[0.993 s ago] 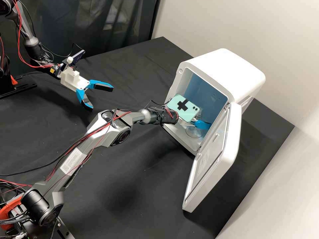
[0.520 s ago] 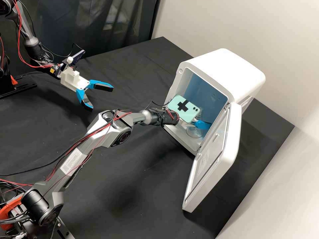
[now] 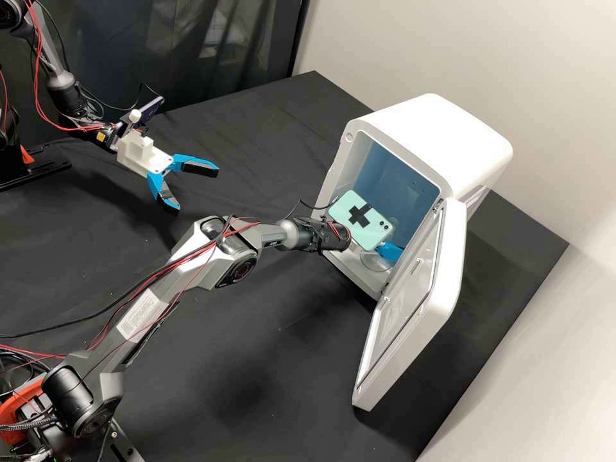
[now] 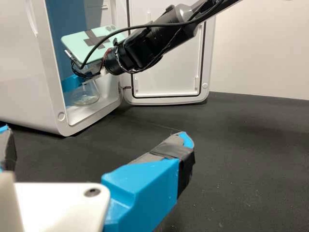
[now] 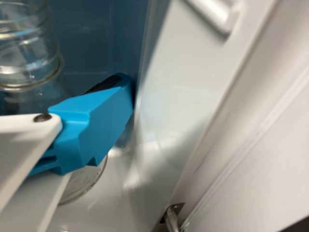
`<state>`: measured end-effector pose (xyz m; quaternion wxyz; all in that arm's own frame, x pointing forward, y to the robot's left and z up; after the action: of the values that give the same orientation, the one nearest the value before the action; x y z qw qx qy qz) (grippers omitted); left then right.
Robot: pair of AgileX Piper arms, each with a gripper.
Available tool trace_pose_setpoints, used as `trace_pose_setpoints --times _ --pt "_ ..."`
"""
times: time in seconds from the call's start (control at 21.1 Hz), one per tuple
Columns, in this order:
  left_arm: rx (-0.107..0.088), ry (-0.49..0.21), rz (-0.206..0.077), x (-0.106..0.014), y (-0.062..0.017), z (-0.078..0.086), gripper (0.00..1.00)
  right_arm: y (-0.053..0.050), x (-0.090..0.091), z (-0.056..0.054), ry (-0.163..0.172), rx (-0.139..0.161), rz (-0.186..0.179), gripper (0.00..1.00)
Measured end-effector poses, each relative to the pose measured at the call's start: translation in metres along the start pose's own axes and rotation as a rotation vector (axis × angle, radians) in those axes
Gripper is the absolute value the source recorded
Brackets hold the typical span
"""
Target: Place the flask in the incubator
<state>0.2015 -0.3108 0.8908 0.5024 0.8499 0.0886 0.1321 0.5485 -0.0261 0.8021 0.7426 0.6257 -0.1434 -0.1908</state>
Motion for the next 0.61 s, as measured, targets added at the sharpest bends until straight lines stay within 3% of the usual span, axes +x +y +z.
trace_pose_setpoints --times 0.43,0.61 --pt "0.000 0.000 0.000 0.0000 0.0000 0.0000 1.00 0.0018 -0.0016 0.0023 0.024 0.020 -0.017 1.00" --pt "0.000 0.000 0.000 0.0000 0.0000 0.0000 1.00 0.0051 -0.0078 0.0057 0.050 0.092 -0.055 1.00"
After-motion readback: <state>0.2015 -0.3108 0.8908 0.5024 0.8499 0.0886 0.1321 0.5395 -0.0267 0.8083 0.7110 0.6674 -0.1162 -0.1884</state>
